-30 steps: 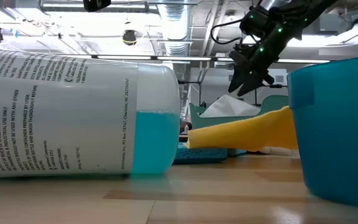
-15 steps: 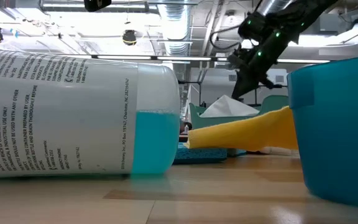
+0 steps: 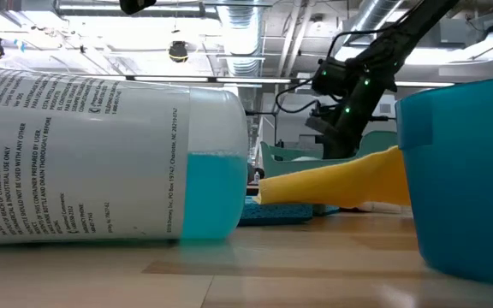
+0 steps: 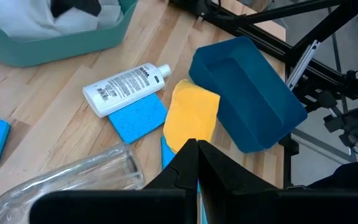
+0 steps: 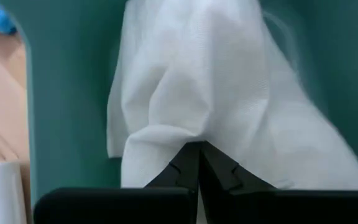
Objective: Pick & Place Kitchen Items
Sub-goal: Put the white towel into the big green bin
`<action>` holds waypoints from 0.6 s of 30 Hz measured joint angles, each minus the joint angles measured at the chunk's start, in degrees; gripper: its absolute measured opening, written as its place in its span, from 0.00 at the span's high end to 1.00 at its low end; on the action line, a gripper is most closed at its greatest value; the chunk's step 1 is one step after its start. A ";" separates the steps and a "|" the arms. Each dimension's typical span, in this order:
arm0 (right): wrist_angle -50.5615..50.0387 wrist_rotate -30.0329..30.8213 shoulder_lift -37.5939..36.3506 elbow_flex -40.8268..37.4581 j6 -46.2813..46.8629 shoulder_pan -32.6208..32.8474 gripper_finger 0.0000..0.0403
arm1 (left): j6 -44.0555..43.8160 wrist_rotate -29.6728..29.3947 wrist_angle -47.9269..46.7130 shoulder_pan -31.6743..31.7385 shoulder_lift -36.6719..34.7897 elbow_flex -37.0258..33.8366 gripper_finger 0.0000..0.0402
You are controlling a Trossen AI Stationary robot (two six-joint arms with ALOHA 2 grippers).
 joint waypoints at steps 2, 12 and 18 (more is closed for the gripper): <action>0.00 0.00 0.16 0.00 0.02 0.38 1.00 | 0.02 0.02 0.00 0.00 0.00 0.00 0.99; 0.54 1.08 -3.05 0.00 1.07 0.75 1.00 | 0.01 0.03 0.02 0.00 0.00 0.00 0.99; -0.72 1.94 -6.81 0.02 1.09 0.75 1.00 | 0.08 0.04 0.02 0.00 0.00 0.00 0.99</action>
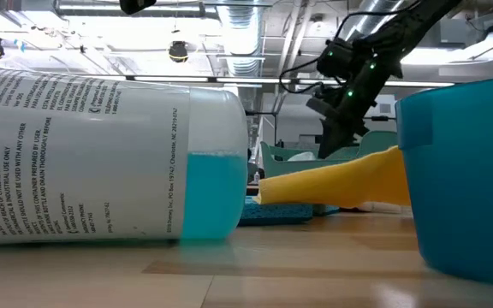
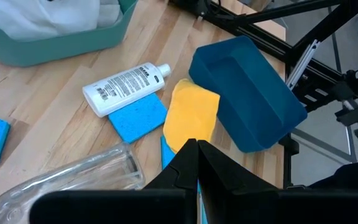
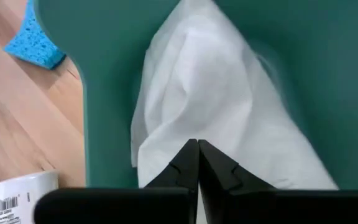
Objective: Pick & Place Kitchen Items
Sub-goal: Put the white towel into the big green bin, then put the bottom left blue sponge into the small green bin
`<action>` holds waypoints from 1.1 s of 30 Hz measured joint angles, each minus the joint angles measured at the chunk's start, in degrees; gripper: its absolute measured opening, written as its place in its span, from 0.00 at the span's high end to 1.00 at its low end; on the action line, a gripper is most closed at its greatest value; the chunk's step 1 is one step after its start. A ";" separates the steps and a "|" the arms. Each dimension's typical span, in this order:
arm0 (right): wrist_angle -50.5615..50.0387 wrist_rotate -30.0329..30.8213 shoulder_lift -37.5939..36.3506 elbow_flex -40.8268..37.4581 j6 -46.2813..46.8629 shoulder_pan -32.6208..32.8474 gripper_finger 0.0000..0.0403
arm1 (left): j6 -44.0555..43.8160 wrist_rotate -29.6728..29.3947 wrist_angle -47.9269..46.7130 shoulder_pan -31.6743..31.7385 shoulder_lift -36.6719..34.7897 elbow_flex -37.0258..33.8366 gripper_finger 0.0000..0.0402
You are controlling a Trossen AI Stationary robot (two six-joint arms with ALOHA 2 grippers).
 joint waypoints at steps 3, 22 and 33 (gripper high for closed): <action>-0.95 1.33 -2.09 0.00 0.42 0.00 1.00 | 0.07 0.02 0.00 0.00 0.00 0.00 0.99; -0.60 -0.58 -27.86 0.00 3.39 0.55 1.00 | 2.51 0.22 0.02 0.13 0.00 0.00 0.99; 3.01 -0.65 -41.15 0.04 2.95 6.17 1.00 | 4.92 0.34 0.04 2.08 0.00 0.00 0.99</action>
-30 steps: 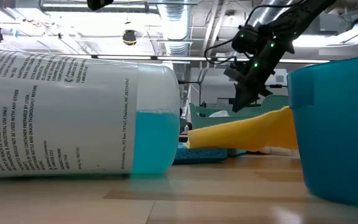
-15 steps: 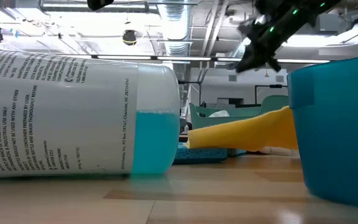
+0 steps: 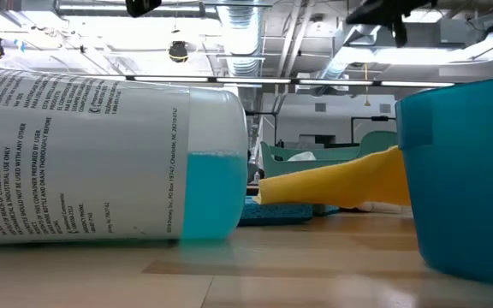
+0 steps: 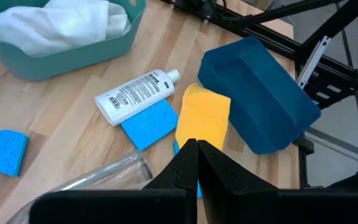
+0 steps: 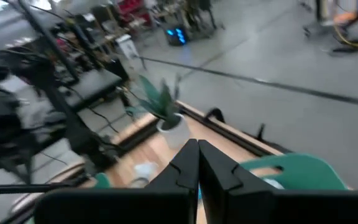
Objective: Pick & Place Kitchen Items
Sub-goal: Put the bottom left blue sponge into the small green bin
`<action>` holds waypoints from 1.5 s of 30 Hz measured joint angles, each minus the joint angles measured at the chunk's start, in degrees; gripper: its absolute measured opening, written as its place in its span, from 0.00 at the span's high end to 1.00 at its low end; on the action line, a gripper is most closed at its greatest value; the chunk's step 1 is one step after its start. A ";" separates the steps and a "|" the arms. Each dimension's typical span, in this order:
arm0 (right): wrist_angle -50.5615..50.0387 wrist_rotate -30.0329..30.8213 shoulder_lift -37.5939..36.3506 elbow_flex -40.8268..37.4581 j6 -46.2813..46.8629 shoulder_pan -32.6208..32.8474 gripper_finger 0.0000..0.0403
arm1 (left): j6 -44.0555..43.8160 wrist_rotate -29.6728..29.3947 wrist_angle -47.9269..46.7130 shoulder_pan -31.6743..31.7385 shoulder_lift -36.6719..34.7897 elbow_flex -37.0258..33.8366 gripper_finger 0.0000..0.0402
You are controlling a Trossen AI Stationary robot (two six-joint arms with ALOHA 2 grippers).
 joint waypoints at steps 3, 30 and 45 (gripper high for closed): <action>-0.03 0.02 -1.55 0.00 0.00 1.18 1.00 | 0.32 0.09 -0.04 0.00 0.00 0.00 0.99; 2.38 -2.99 -2.71 -0.02 -3.04 7.73 1.00 | -2.21 13.71 -2.34 -2.67 0.00 0.00 0.98; 2.36 -2.95 -2.67 -0.02 -3.06 7.51 1.00 | 9.49 13.69 -11.43 -2.67 0.60 0.03 0.75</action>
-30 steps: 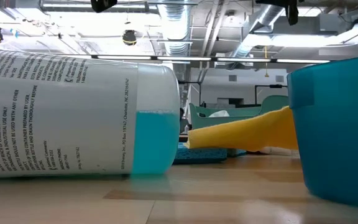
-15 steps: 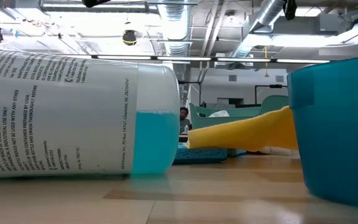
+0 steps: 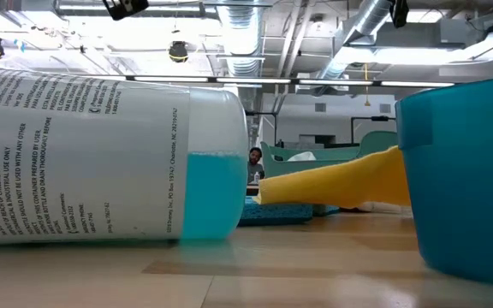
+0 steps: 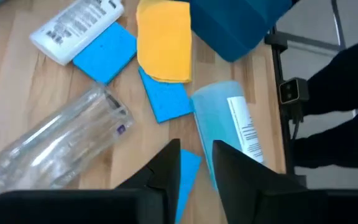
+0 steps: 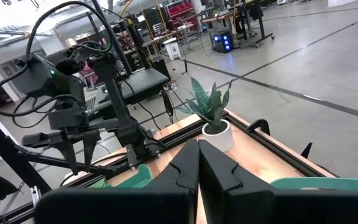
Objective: Pick & Place Kitchen Items
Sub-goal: Put the bottom left blue sponge into the small green bin
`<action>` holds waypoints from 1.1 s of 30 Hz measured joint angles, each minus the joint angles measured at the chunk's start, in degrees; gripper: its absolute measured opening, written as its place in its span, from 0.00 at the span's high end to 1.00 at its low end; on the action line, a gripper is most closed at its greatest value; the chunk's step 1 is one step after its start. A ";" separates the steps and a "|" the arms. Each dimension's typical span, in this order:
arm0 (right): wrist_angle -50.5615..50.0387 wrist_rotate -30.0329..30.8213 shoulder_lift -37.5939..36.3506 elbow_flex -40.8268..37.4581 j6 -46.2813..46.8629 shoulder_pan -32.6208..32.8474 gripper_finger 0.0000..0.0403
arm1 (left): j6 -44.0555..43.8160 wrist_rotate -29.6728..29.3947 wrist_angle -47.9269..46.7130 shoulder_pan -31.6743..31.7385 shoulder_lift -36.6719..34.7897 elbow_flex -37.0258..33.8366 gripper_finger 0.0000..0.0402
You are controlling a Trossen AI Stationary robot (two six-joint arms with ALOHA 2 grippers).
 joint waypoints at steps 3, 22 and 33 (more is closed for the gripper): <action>-0.02 0.00 0.01 0.00 -0.02 0.00 1.00 | 2.15 0.38 0.23 0.02 1.79 0.01 0.71; -0.42 0.00 0.01 -0.02 0.00 0.02 1.00 | 10.30 6.91 2.65 -0.61 20.21 0.01 0.68; -0.68 0.00 0.01 -0.02 0.02 0.26 1.00 | 16.86 9.21 0.70 -0.57 25.87 -0.01 0.69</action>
